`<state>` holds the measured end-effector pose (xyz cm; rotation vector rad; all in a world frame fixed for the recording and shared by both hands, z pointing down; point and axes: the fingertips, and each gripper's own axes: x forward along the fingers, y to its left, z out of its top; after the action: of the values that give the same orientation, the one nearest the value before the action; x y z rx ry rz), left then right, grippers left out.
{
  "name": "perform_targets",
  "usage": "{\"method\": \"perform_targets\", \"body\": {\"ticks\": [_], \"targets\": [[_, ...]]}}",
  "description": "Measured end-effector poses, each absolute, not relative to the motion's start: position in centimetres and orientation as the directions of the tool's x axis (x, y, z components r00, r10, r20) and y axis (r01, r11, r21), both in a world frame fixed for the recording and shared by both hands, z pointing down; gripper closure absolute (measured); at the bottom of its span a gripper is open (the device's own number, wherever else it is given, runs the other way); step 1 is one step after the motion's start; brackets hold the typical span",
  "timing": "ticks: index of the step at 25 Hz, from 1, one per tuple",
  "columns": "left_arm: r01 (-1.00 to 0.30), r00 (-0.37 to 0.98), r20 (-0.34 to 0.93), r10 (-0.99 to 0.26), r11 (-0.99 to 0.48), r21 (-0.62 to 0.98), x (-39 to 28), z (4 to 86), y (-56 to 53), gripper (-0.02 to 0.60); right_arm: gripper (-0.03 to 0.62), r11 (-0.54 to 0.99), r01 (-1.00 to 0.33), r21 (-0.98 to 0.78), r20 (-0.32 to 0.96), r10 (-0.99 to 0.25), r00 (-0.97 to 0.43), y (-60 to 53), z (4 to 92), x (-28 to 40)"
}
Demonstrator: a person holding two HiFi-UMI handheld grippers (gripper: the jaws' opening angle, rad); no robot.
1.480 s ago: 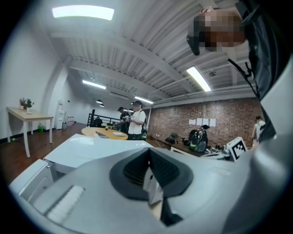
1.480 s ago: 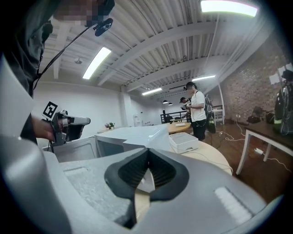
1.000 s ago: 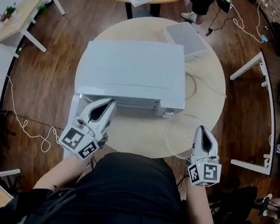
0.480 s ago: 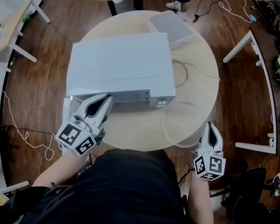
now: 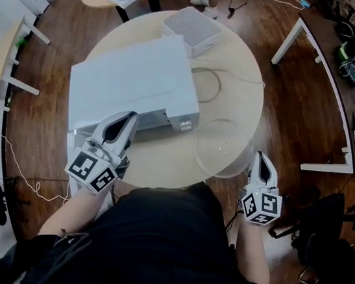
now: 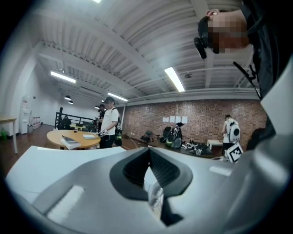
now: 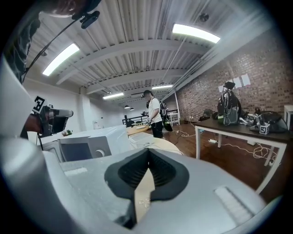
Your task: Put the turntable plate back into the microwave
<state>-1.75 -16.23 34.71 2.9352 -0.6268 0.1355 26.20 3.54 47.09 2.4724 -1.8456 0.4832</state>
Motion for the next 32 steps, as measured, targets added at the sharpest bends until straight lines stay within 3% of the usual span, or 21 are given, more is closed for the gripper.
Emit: {"method": "perform_targets", "body": {"ticks": [8, 26, 32], "targets": [[-0.372, 0.926, 0.1, -0.363, -0.924, 0.092, 1.3, 33.7, -15.3, 0.575, 0.594, -0.296, -0.938, -0.181, 0.306, -0.923, 0.232, 5.5, 51.4, 27.6], [-0.422, 0.9, 0.15, -0.41, -0.905, 0.055, 2.6, 33.7, -14.2, 0.575, 0.592, -0.176, -0.962, -0.21, 0.391, -0.917, 0.082, 5.4, 58.7, 26.9], [-0.423, 0.894, 0.177, -0.412, -0.906, 0.031, 2.7, 33.9, -13.7, 0.575, 0.56, -0.189, -0.958, -0.215, 0.431, -0.899, 0.081, 5.7, 60.9, 27.4]]}}
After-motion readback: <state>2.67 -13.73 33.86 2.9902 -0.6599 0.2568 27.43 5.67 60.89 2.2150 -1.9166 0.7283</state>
